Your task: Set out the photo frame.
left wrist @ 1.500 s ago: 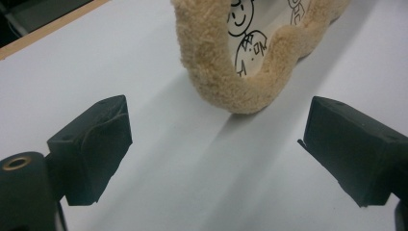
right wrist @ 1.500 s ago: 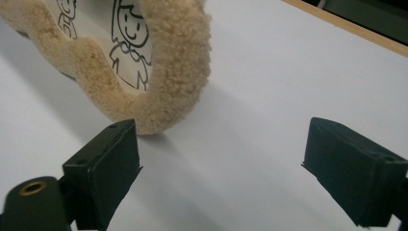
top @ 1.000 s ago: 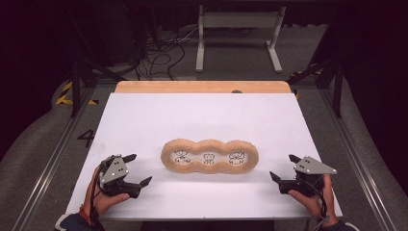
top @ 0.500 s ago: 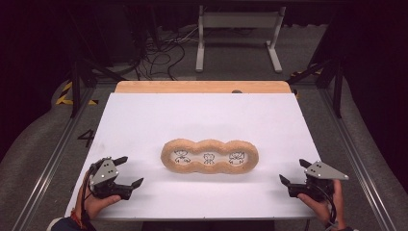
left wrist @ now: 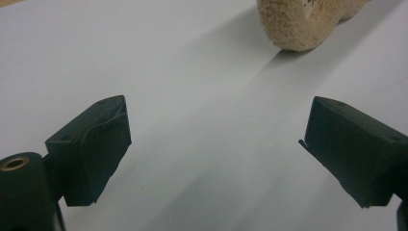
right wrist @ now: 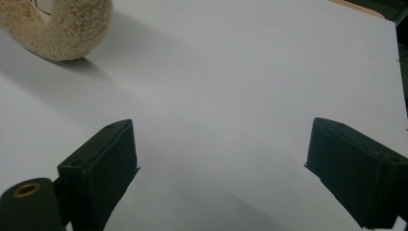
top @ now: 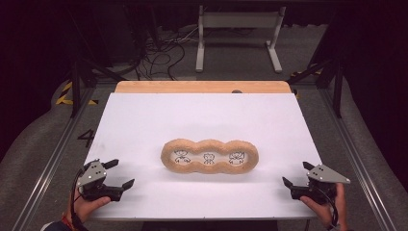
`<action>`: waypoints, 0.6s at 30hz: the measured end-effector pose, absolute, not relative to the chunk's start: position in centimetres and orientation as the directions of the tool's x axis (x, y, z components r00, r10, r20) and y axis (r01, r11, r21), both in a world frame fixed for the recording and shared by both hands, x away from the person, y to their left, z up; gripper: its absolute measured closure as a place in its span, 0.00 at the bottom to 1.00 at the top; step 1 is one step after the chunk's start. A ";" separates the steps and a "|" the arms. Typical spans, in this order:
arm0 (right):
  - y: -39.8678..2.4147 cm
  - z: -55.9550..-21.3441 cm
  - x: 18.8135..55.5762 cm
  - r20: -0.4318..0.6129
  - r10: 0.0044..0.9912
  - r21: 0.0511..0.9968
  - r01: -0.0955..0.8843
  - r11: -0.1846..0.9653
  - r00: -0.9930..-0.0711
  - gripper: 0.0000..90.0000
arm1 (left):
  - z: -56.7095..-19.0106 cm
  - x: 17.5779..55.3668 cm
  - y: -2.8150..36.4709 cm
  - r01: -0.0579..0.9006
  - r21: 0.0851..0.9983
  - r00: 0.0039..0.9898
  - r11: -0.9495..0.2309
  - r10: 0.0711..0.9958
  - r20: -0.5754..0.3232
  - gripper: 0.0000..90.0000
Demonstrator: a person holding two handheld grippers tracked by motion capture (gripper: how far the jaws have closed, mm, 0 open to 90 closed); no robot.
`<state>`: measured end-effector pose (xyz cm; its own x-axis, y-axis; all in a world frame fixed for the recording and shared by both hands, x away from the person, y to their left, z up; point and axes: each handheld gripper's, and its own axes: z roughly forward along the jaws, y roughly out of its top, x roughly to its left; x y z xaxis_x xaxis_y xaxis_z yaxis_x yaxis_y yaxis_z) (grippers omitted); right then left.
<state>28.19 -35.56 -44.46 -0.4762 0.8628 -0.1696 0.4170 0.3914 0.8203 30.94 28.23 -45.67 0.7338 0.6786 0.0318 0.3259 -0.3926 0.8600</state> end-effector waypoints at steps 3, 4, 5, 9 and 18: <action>-35.5 -44.6 28.2 -0.165 0.863 0.821 0.419 0.388 -0.477 0.11 | -45.6 30.9 28.1 0.324 0.862 0.733 -0.389 0.680 0.031 0.11; -35.5 -44.6 28.1 -0.166 0.863 0.821 0.418 0.389 -0.477 0.11 | -45.6 30.9 28.0 0.321 0.863 0.736 -0.391 0.676 0.032 0.11; -35.5 -44.7 28.1 -0.166 0.863 0.821 0.418 0.389 -0.477 0.11 | -45.6 30.9 27.9 0.319 0.862 0.738 -0.394 0.674 0.035 0.11; -35.5 -44.5 28.0 -0.166 0.865 0.828 0.410 0.383 -0.473 0.11 | -45.7 30.7 27.8 0.320 0.864 0.742 -0.389 0.670 0.027 0.11; -35.1 -44.6 28.0 -0.175 0.860 0.819 0.414 0.397 -0.479 0.11 | -45.7 30.7 27.5 0.313 0.864 0.748 -0.394 0.663 0.031 0.11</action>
<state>28.04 -35.10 -44.64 -0.4791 0.8602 -0.1750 0.4136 0.3970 0.8194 30.70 27.52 -45.67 0.7481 0.6628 0.0314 0.3131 -0.3943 0.8640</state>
